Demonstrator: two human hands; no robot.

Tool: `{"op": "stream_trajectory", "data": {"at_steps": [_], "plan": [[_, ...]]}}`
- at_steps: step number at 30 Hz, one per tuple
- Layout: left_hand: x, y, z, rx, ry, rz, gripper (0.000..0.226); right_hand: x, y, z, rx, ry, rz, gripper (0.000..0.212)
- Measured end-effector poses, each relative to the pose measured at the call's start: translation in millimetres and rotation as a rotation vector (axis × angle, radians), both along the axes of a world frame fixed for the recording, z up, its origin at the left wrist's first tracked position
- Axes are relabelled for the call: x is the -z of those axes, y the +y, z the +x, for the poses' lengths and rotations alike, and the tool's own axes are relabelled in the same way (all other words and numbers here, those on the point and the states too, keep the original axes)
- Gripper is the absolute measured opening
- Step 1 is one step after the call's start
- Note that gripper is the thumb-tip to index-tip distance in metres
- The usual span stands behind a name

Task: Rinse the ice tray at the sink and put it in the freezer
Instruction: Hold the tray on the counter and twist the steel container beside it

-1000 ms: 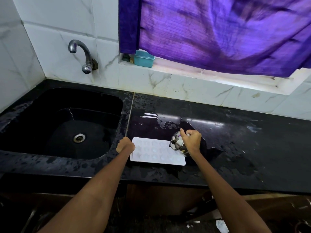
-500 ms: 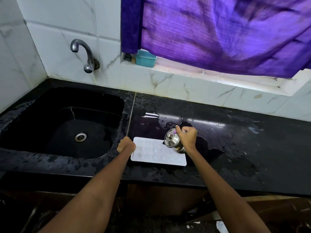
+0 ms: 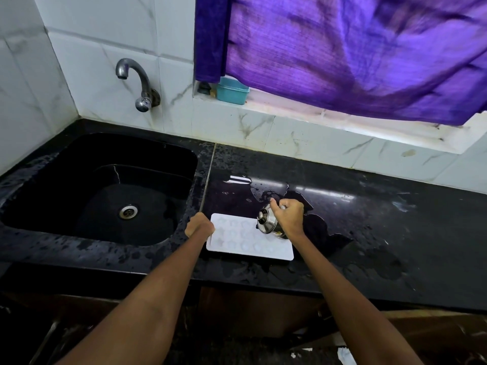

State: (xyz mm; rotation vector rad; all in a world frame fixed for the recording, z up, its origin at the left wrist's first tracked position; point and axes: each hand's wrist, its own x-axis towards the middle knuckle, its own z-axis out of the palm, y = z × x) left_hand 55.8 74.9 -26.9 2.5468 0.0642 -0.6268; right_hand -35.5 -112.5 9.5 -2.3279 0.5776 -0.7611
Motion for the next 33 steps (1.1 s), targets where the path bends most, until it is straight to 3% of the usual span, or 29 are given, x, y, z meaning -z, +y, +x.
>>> {"op": "stream_trajectory", "data": {"at_steps": [13, 23, 27, 33], "plan": [[0, 0, 0, -0.004, -0.001, -0.011, 0.047, -2, -1, -2, 0.016, -0.019, 0.008, 0.069], [-1, 2, 0, -0.003, 0.012, -0.031, 0.045, -4, -13, 6, 0.144, -0.101, 0.287, 0.060], [-3, 2, 0, -0.007, 0.027, -0.048, 0.045, -4, -5, 14, 0.080, -0.059, 0.291, 0.060], [-2, 3, 0, -0.004, 0.022, -0.028, 0.050, -5, 18, 17, -0.028, -0.036, 0.103, 0.066]]}}
